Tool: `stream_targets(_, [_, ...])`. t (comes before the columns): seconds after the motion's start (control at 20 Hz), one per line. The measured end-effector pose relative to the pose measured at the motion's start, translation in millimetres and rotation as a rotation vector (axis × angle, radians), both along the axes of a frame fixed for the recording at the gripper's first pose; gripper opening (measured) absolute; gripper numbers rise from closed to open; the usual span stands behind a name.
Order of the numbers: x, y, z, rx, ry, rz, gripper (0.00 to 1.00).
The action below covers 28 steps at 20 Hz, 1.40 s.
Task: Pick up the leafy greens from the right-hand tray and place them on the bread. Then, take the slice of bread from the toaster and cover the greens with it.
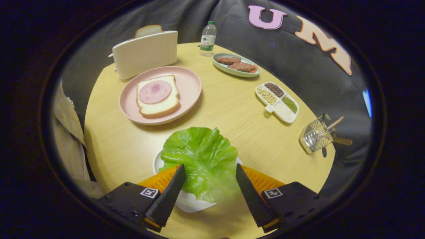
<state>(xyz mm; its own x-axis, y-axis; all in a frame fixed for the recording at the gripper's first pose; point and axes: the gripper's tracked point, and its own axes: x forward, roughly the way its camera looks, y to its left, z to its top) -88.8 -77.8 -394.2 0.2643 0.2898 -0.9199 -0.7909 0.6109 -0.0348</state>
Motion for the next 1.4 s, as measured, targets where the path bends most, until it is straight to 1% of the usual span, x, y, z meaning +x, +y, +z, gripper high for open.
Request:
stream_targets(0.1, [-1.2,-5.4,-9.5,-0.018,0.024,-0.004,0.99])
stream_targets(0.15, [-4.5,-4.5,-10.3,-0.004,0.047,-0.01,0.99])
stream_targets(0.35, [-8.5,-5.3,-14.9,0.029,0.121,-0.073,0.97])
stream_targets(0.4, [-12.2,-3.8,-16.3,0.047,0.148,-0.097,0.93])
stream_targets(0.5, [-13.3,-5.7,-16.5,0.06,0.149,-0.123,0.75])
stream_targets(0.7, [-14.3,-1.4,-14.5,0.056,0.111,-0.106,0.39])
stream_targets(0.75, [-17.4,1.1,-15.1,0.067,0.12,-0.098,0.33])
stream_targets(0.8, [-15.5,0.0,-11.8,0.058,0.1,-0.11,0.27])
stream_targets(0.85, [-17.6,0.9,-20.7,0.05,0.085,-0.1,0.21])
stream_targets(1.0, [-16.5,1.4,-12.1,0.041,0.049,-0.086,0.04])
stream_targets(1.15, [-18.8,0.0,-7.8,0.039,0.049,-0.113,0.03])
stream_targets(1.4, [-11.3,2.3,25.0,0.043,-0.03,-0.141,0.03])
